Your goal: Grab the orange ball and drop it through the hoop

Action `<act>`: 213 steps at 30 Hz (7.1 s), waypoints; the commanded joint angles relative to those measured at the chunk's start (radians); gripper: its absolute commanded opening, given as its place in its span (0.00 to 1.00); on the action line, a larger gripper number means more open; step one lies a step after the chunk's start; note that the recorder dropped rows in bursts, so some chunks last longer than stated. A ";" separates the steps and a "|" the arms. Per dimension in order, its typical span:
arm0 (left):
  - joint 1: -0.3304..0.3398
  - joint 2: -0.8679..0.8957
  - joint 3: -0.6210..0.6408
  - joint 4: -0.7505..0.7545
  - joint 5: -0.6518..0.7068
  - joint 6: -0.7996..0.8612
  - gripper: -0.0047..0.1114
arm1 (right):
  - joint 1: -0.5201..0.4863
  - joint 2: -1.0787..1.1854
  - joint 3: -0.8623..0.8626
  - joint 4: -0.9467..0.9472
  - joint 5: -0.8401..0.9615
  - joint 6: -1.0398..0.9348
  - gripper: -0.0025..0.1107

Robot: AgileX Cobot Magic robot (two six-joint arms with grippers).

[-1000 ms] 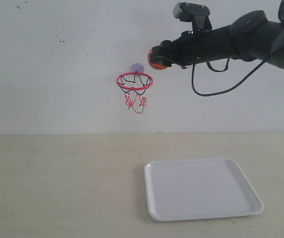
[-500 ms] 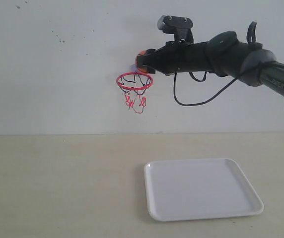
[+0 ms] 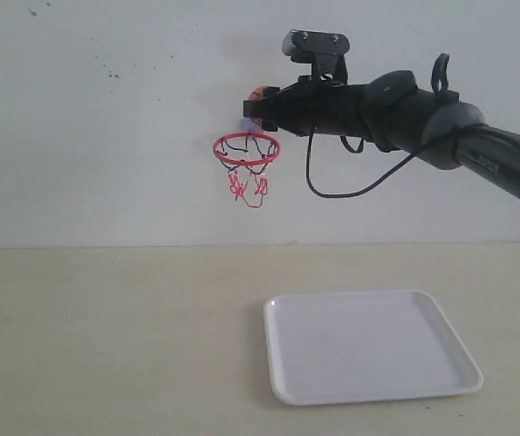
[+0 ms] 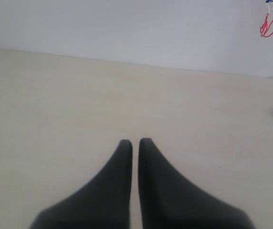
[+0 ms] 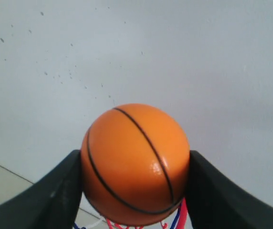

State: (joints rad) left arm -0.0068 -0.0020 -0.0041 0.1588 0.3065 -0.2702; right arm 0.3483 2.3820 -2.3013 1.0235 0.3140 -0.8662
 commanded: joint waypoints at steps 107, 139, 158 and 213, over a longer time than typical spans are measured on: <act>-0.004 0.002 0.004 -0.002 0.000 -0.008 0.08 | -0.336 -1.229 1.929 0.347 0.907 -0.022 0.02; -0.004 0.002 0.004 -0.002 0.000 -0.008 0.08 | -0.336 -1.692 2.068 0.273 0.233 -0.099 0.02; -0.004 0.002 0.004 -0.002 0.000 -0.008 0.08 | -0.237 -2.173 2.301 0.250 -0.216 0.096 0.02; -0.004 0.002 0.004 -0.002 0.000 -0.008 0.08 | -0.237 -2.382 2.301 -1.033 0.054 1.073 0.02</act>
State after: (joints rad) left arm -0.0068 -0.0020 -0.0041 0.1588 0.3065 -0.2702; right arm 0.1103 0.0054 0.0002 0.0000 0.3691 0.2109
